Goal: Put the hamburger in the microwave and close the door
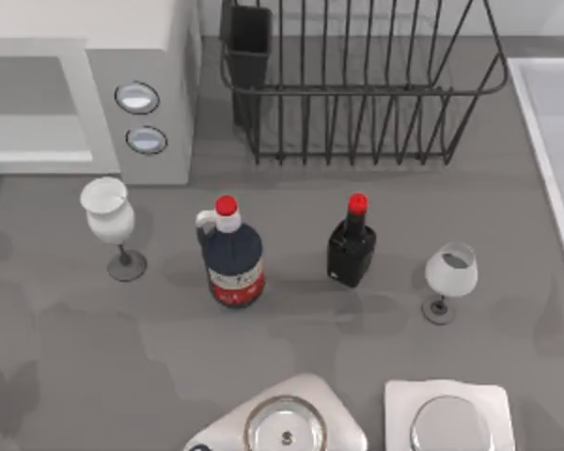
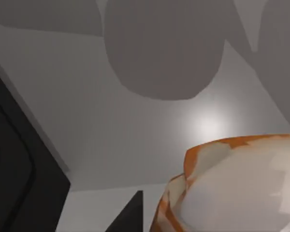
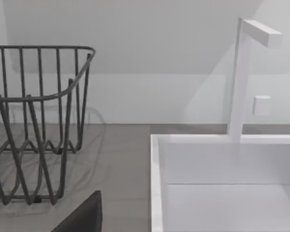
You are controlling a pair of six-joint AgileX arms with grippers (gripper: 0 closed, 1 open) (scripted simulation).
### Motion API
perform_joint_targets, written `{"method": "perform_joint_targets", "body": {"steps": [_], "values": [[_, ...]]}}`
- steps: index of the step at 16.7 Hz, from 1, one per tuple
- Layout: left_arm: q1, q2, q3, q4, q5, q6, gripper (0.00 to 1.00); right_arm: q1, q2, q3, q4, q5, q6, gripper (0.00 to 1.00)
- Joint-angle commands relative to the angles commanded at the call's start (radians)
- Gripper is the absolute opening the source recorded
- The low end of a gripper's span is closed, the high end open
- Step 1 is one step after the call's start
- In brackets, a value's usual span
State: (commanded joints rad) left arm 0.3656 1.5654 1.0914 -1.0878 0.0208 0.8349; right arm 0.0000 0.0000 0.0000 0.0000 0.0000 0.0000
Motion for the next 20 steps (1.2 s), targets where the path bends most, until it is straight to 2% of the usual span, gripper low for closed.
{"method": "perform_joint_targets", "body": {"steps": [6,10,15,20], "values": [[-0.001,-0.010,0.011,-0.016,0.000,-0.001,0.00,0.000,0.000,0.000,0.000,0.000,0.000,1.00],[-0.019,0.014,0.007,0.086,0.002,-0.042,0.00,0.000,0.000,0.000,0.000,0.000,0.000,1.00],[-0.070,0.116,-0.026,0.444,0.020,-0.171,0.00,0.000,0.000,0.000,0.000,0.000,0.000,1.00],[-0.129,0.269,-0.094,1.016,0.061,-0.368,0.00,0.000,0.000,0.000,0.000,0.000,0.000,1.00]]}}
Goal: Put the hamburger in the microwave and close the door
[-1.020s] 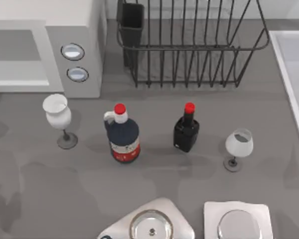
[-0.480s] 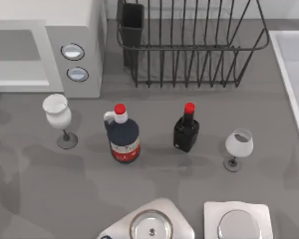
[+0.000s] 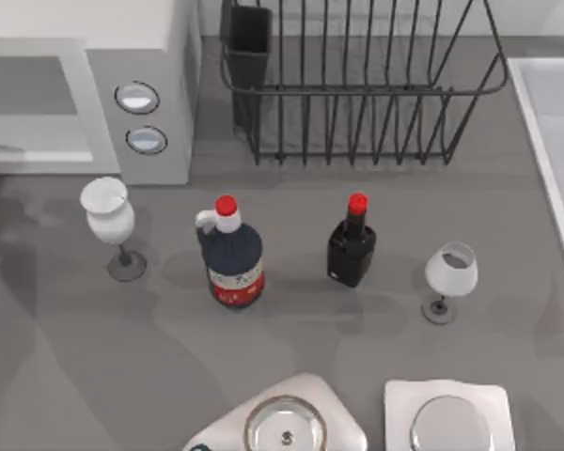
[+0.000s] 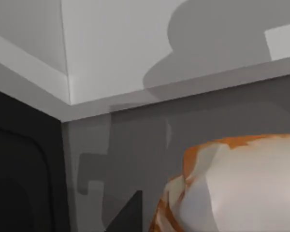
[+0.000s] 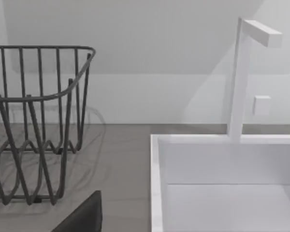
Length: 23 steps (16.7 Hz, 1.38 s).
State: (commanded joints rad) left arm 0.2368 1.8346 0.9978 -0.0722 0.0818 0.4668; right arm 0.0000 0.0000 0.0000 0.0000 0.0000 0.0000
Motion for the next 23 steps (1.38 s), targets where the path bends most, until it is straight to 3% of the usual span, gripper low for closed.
{"method": "perform_joint_targets", "body": {"steps": [5,10,19,23], "values": [[-0.049,0.143,-0.078,0.553,0.052,-0.211,0.00,0.000,0.000,0.000,0.000,0.000,0.000,1.00],[-0.076,0.242,-0.122,0.874,0.092,-0.356,0.00,0.000,0.000,0.000,0.000,0.000,0.000,1.00],[-0.075,0.260,-0.123,0.941,0.101,-0.387,0.00,0.000,0.000,0.000,0.000,0.000,0.000,1.00],[-0.083,0.269,-0.039,0.929,0.093,-0.388,0.00,0.000,0.000,0.000,0.000,0.000,0.000,1.00]]}}
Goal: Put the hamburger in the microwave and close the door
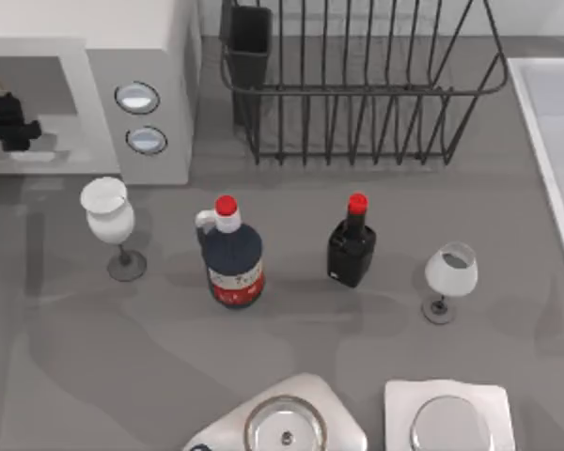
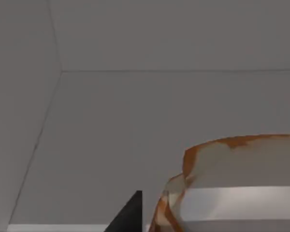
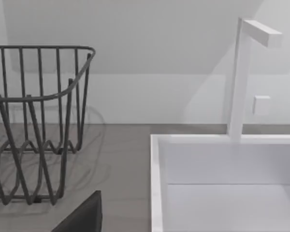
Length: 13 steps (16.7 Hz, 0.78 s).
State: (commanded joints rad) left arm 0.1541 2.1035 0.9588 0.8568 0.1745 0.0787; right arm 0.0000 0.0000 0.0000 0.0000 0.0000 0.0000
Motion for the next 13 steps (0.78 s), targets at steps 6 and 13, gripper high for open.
{"method": "perform_joint_targets", "body": {"steps": [6,13], "values": [[-0.029,0.099,0.237,-0.105,-0.012,-0.023,0.00,0.000,0.000,0.000,0.000,0.000,0.000,1.00],[-0.049,0.308,0.519,-0.283,-0.023,-0.056,0.00,0.000,0.000,0.000,0.000,0.000,0.000,1.00]]}}
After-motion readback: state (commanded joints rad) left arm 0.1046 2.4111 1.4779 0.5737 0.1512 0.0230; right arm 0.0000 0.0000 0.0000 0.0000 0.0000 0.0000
